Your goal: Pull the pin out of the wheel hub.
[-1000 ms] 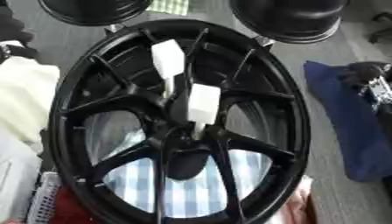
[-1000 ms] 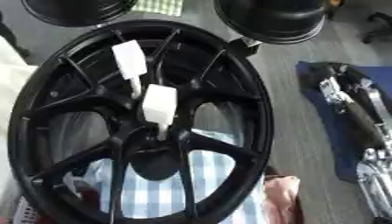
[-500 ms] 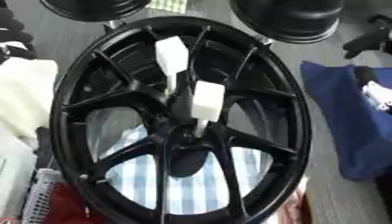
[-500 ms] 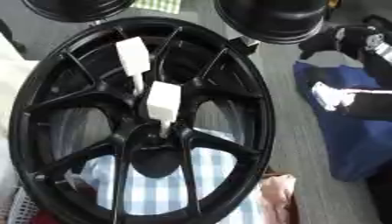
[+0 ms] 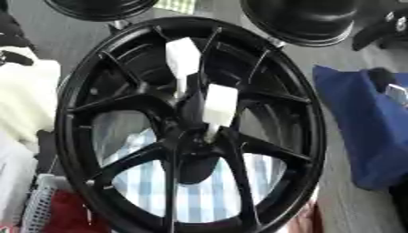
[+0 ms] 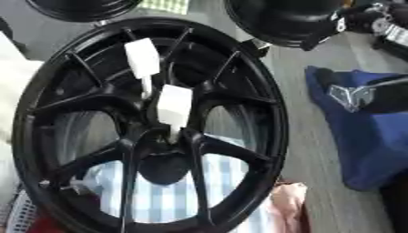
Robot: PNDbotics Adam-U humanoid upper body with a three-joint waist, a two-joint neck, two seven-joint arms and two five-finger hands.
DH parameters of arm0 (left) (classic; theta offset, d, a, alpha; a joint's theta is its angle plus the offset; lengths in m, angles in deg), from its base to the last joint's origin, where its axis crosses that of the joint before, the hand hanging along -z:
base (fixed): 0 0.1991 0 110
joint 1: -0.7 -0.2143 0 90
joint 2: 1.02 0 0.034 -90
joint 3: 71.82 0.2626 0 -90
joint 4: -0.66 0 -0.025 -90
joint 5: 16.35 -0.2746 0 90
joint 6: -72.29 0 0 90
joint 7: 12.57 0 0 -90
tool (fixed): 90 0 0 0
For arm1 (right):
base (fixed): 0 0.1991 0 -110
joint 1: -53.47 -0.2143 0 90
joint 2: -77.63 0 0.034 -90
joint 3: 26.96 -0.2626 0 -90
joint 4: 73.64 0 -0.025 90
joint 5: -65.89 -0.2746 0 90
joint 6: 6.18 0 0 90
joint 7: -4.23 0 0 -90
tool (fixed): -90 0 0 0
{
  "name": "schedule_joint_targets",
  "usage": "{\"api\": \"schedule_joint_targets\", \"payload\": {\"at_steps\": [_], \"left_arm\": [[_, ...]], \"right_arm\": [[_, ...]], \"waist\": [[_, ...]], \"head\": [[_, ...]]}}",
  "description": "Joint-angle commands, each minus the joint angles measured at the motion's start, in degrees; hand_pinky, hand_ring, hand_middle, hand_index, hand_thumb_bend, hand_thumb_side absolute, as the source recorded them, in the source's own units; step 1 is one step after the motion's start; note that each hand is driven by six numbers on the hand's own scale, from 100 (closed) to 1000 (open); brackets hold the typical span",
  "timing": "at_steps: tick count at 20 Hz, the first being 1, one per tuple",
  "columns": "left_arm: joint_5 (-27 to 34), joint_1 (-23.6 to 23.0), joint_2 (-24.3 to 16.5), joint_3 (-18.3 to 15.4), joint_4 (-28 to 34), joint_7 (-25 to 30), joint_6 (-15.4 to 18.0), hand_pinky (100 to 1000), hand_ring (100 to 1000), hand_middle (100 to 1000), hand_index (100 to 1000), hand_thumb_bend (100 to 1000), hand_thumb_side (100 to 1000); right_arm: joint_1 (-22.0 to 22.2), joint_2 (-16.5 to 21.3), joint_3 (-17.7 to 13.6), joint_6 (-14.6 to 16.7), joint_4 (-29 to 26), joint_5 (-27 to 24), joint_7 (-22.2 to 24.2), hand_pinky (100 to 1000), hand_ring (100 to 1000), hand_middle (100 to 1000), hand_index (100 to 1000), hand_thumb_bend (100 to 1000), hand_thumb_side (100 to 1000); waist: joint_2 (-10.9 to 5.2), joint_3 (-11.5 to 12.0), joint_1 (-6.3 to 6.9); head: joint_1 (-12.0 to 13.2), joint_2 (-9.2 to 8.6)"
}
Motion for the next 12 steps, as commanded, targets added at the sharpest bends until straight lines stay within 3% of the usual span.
{"api": "schedule_joint_targets", "payload": {"at_steps": [1,6,12], "left_arm": [[-0.3,0.5,-1.4,0.1,1.1,0.2,-0.2,547,641,603,725,100,756],[-0.2,0.6,-1.3,0.1,1.1,0.0,-0.2,545,640,602,725,100,758],[-0.2,0.9,-1.1,0.2,1.1,-0.1,-0.3,543,639,601,724,100,760]], "right_arm": [[-3.2,2.5,1.4,-0.4,-0.9,0.4,2.0,861,815,695,785,100,225],[-6.8,1.9,4.8,1.4,-0.9,2.3,4.5,862,815,697,785,100,236],[-10.0,0.6,7.7,1.2,-0.9,3.5,6.6,861,817,701,788,100,241]], "waist": [[-1.25,0.3,-0.03],[-0.87,1.8,-0.62],[-0.23,3.4,-1.04]], "head": [[-0.9,-0.33],[-2.1,-1.11],[-3.1,-1.69]]}}
